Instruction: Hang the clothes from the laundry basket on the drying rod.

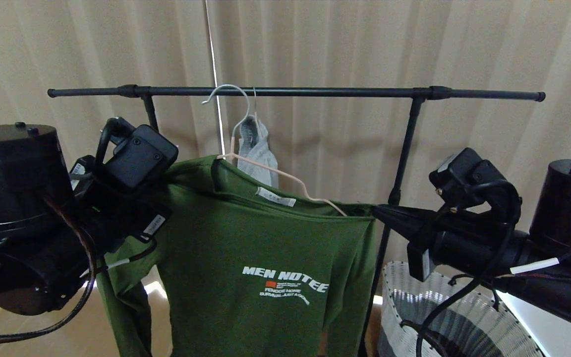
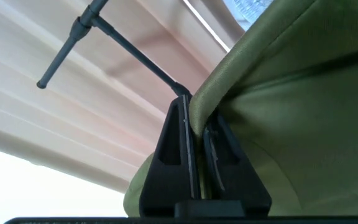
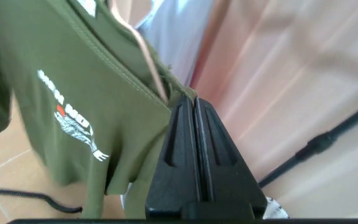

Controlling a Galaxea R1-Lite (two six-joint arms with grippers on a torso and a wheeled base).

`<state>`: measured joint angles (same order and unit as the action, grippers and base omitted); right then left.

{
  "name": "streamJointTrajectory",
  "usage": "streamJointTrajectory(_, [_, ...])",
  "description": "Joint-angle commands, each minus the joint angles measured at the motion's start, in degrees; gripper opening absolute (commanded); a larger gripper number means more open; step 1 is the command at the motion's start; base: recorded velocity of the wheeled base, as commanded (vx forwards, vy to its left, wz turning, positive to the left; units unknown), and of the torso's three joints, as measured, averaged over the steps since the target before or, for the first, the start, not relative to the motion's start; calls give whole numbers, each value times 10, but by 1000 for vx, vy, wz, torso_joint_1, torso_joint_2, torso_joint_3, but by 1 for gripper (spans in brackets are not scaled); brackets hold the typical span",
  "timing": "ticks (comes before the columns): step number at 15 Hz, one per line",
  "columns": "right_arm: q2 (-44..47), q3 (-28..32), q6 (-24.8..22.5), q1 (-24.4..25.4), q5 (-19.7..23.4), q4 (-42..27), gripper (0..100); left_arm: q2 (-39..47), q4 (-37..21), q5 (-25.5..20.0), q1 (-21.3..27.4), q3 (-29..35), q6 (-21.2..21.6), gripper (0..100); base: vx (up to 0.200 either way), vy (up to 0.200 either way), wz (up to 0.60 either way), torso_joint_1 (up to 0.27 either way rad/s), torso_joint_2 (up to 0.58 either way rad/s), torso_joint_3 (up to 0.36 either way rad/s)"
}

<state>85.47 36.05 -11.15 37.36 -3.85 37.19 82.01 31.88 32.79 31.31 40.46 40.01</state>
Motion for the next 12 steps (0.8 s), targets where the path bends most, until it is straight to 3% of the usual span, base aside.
streamJointTrajectory(1, [-8, 6, -9, 3, 1, -5, 0, 3, 1, 0, 1, 1, 0, 0, 0, 0, 0, 0, 0, 0])
streamJointTrajectory(2, [-10, 7, -22, 7, 0, -22, 100, 3, 7, 0, 1, 1, -4, 0, 0, 0, 0, 0, 0, 0])
streamJointTrajectory(7, [-8, 16, -60, 17, -3, -35, 100, 17, 43, 10, 6, -1, -29, 0, 0, 0, 0, 0, 0, 0])
streamJointTrajectory(9, [11, 58, -101, 23, -3, -33, 100, 17, 47, 10, 28, -6, -53, 0, 0, 0, 0, 0, 0, 0])
streamJointTrajectory(12, [47, 115, -120, 26, -5, -34, 100, 6, 47, 9, 53, -17, -62, 0, 0, 0, 0, 0, 0, 0])
